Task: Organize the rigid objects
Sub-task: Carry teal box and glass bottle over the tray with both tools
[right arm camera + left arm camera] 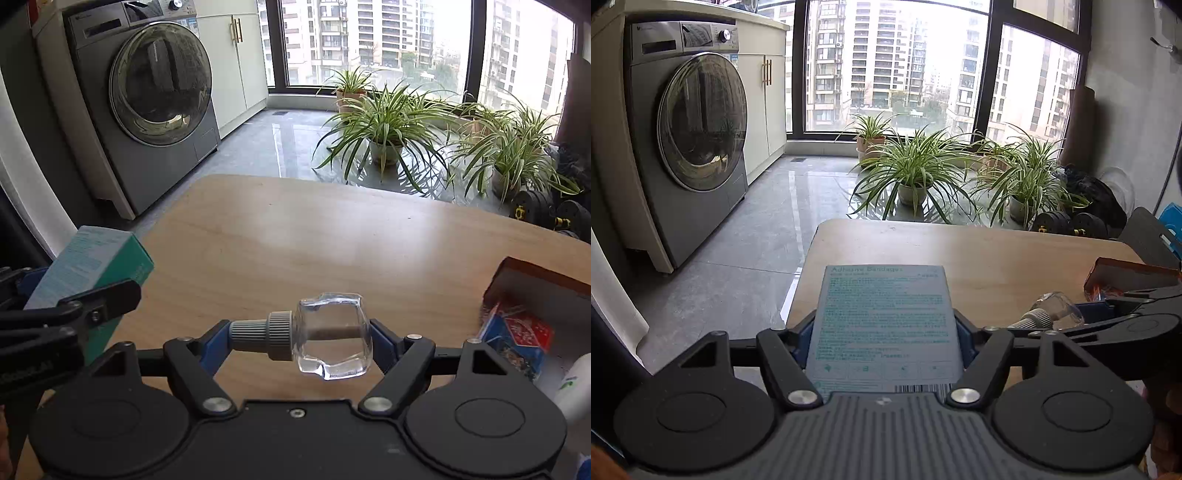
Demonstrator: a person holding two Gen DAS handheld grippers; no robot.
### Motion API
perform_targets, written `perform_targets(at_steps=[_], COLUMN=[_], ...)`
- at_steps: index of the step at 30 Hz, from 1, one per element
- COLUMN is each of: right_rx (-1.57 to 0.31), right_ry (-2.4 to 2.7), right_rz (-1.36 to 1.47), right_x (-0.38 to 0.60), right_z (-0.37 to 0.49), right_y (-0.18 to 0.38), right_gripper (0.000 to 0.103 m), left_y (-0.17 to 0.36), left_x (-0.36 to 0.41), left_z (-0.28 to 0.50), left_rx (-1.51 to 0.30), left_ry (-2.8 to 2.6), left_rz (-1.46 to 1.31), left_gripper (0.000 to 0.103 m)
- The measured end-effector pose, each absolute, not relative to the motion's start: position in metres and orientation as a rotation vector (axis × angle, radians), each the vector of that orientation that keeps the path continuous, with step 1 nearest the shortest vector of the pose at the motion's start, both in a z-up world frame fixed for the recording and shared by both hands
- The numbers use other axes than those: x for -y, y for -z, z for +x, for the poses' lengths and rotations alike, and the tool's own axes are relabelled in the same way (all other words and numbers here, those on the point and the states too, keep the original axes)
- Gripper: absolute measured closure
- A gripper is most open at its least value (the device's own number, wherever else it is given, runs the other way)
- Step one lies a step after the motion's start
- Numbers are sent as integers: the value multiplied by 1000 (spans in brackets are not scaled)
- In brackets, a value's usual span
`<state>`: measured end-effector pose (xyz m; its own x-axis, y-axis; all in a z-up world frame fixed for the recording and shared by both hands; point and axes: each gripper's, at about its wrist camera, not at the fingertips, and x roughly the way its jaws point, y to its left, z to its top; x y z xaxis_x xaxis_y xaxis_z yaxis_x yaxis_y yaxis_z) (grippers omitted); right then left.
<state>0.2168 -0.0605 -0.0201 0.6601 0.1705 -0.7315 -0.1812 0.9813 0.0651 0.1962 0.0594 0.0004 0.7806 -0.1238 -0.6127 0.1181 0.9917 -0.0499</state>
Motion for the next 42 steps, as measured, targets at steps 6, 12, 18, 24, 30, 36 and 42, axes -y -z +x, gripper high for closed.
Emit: perform_targets(at_steps=[6, 12, 18, 24, 30, 36, 42], right_rx=[-776, -732, -699, -669, -650, -627, -617], right_ry=[-155, -112, -67, -4, 108, 179, 192], right_rz=[16, 28, 51, 68, 113, 158, 190], right_x=[95, 122, 148, 181, 227, 267, 291], right_z=[153, 93, 41, -7, -39, -56, -56], right_y=[-13, -33, -46, -49, -47, -46, -42], right_gripper=[11, 11, 11, 11, 11, 11, 11], left_y=[-8, -26, -38, -43, -38, -32, -27], left_x=[-46, -29, 0, 36, 77, 114, 128], left_z=[162, 129, 91, 60, 40, 36, 34], left_rx=[-691, -680, -669, -658, -661, -671, -675], left_ry=[130, 134, 167, 241, 327, 396, 410], left_rz=[-57, -55, -50, -47, -46, -19, 4], left_gripper=[31, 31, 31, 31, 31, 31, 31])
